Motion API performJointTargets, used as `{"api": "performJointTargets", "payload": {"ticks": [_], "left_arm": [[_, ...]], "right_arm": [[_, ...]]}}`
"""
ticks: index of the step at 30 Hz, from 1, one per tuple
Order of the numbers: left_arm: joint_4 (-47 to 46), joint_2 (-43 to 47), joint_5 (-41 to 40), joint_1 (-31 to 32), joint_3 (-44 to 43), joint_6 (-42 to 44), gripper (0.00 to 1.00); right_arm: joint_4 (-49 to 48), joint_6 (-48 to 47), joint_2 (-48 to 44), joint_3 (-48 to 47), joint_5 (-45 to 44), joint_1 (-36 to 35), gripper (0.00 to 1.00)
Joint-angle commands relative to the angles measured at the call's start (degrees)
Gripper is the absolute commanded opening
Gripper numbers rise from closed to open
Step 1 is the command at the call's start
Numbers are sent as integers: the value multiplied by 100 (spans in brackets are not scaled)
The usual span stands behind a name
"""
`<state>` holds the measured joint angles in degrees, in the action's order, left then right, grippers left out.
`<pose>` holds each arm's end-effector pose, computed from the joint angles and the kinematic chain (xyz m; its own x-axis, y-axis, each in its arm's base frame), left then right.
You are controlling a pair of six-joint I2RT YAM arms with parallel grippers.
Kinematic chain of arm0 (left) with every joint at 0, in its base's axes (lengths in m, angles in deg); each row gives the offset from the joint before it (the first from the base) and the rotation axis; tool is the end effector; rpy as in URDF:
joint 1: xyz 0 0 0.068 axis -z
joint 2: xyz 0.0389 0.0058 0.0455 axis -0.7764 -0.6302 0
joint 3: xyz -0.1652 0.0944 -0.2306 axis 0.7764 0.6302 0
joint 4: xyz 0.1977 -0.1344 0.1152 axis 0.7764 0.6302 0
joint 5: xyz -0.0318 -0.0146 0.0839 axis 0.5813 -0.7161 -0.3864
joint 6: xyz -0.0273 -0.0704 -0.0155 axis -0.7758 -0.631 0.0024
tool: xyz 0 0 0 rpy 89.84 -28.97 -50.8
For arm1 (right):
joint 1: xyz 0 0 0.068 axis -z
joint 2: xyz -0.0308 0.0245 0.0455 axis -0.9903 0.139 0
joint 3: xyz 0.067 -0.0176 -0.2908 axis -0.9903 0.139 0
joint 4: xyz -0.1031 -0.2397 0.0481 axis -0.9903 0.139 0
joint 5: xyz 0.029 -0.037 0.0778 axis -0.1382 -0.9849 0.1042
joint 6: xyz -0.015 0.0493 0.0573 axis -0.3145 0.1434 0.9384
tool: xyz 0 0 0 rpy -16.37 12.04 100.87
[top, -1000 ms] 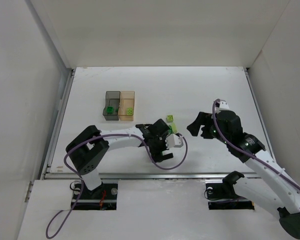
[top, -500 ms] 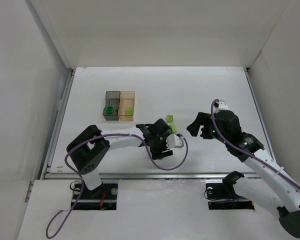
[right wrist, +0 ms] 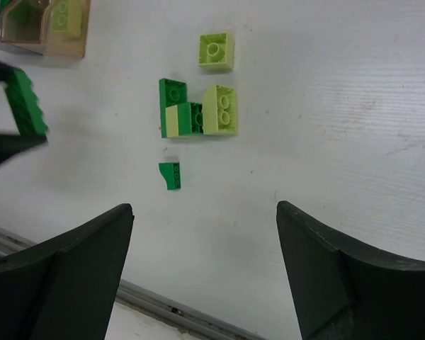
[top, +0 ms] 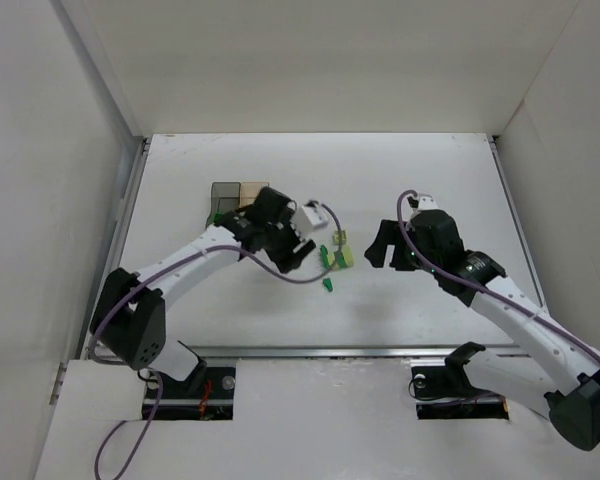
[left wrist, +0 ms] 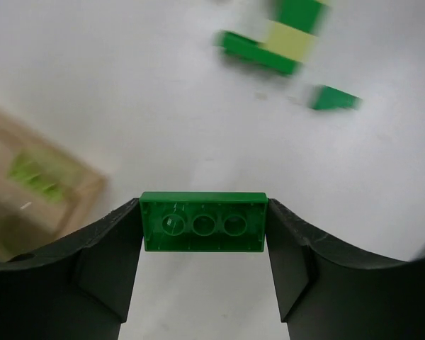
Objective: Sort the legos into containers by color
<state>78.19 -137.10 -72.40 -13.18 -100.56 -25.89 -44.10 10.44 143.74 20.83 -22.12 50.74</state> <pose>0.2550 -0.2224 0.2588 -0.2003 0.6805 -0.7049 0.9238 0.3708 0.0955 0.1915 0.1126 0.2906 -0.6825 0.1701 -0.7108 -0.1662 0.9110 0.3776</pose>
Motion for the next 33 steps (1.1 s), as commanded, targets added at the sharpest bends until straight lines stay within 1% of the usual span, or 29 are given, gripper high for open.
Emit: {"api": "performJointTargets", "payload": {"ticks": [1,2,3,5,8,9,11,14,18,19,23,24,26,27,31,32,33], "left_arm": [[-237,275,-680,-829,-409,-751,0],[-352,275,-847,-1049,-461,-865,0],[-466,275,-1136,-1443,-462,-953,0],[-756,152,-1366,-1735,-462,-1007,0],[-949,-146,-1367,-2079,-524,-569,0],[-1020,-260,-1367,-2149,-576,-246,0],[-1143,-314,-1420,-2439,-576,-6,0],[-1197,-542,-1097,-2807,-576,503,0],[-1144,-928,-973,-2941,-691,768,0],[-1005,-1016,-972,-3002,-769,768,4],[-933,-1263,-753,-3002,-945,768,15],[-933,-1333,-700,-3002,-945,768,22],[-933,-1334,-647,-3002,-998,768,29],[-933,-1334,-577,-3002,-998,768,36],[-933,-1334,-524,-3002,-998,768,48],[-933,-1334,-524,-3002,-998,768,53],[-933,-1334,-524,-3055,-998,768,54]], "right_arm": [[-625,-294,232,-508,118,-64,87],[-678,-295,389,-509,197,-64,87],[-774,-356,478,-605,250,-64,87],[-845,-436,654,-789,320,-64,87],[-846,-654,1031,-1009,460,-64,87],[-846,-708,1206,-1167,513,-64,87],[-785,-848,1348,-1299,575,-64,87],[-784,-910,1533,-1441,575,-64,87],[-784,-963,1674,-1555,628,-64,87],[-784,-963,1726,-1555,628,-64,87],[-784,-963,1727,-1555,681,-64,87],[-732,-963,1779,-1555,681,-64,87],[-731,-963,1779,-1555,681,-64,87],[-662,-963,1779,-1555,629,-64,87],[-609,-910,1779,-1555,628,-64,87],[-608,-910,1779,-1555,628,-64,87],[-608,-910,1779,-1555,628,-64,87]]}}
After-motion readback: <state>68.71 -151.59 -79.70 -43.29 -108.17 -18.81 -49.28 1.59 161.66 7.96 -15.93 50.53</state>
